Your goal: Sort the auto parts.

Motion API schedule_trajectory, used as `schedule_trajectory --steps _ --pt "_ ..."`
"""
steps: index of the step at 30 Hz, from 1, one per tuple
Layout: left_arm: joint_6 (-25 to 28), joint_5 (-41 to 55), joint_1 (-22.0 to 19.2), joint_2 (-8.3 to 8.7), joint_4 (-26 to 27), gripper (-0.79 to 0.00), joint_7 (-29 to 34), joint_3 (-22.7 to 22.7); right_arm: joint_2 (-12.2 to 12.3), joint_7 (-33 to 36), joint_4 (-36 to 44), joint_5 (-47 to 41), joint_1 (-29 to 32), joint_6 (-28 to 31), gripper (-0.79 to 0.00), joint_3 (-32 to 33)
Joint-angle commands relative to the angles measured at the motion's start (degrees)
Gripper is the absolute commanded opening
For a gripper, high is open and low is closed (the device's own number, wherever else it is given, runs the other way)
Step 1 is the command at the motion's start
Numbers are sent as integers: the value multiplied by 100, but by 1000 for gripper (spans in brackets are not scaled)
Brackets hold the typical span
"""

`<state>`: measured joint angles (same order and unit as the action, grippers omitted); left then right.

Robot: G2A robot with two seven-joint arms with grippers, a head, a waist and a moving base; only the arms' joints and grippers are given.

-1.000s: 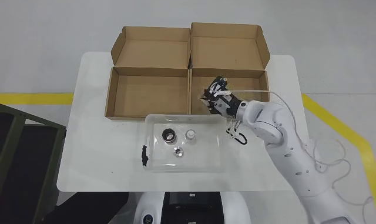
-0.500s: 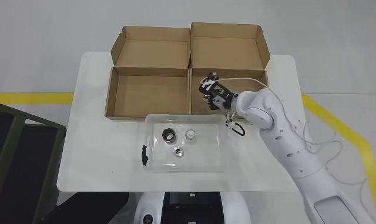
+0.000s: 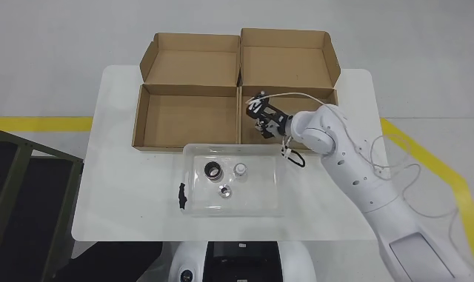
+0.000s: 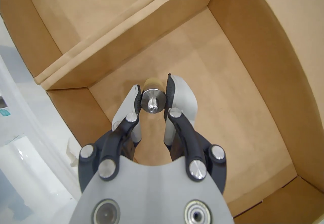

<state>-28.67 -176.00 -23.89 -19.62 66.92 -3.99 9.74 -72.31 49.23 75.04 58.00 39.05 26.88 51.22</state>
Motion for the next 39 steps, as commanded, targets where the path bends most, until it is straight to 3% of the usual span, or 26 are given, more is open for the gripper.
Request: schedule_trajectory --steps 1,3,6,8,15,21,29,39 --pt "0 0 0 0 0 0 0 0 -13 -22 -68 5 -30 2 -785 -31" --pt "0 0 0 0 0 0 0 0 -24 -22 -115 11 -49 3 -742 -59" --pt "0 0 0 0 0 0 0 0 -39 -12 -163 16 -82 4 -493 -93" --pt "0 0 0 0 0 0 0 0 -52 -15 -215 24 -111 10 -416 -124" --pt "0 0 0 0 0 0 0 0 -99 -187 -263 47 -189 0 -406 -203" --pt "0 0 0 0 0 0 0 0 -40 -402 194 141 -23 -45 -397 0" --pt "0 0 0 0 0 0 0 0 149 -272 1631 177 611 40 -382 524" --pt "0 0 0 0 0 0 0 0 353 -78 3505 -109 1679 626 -252 872"
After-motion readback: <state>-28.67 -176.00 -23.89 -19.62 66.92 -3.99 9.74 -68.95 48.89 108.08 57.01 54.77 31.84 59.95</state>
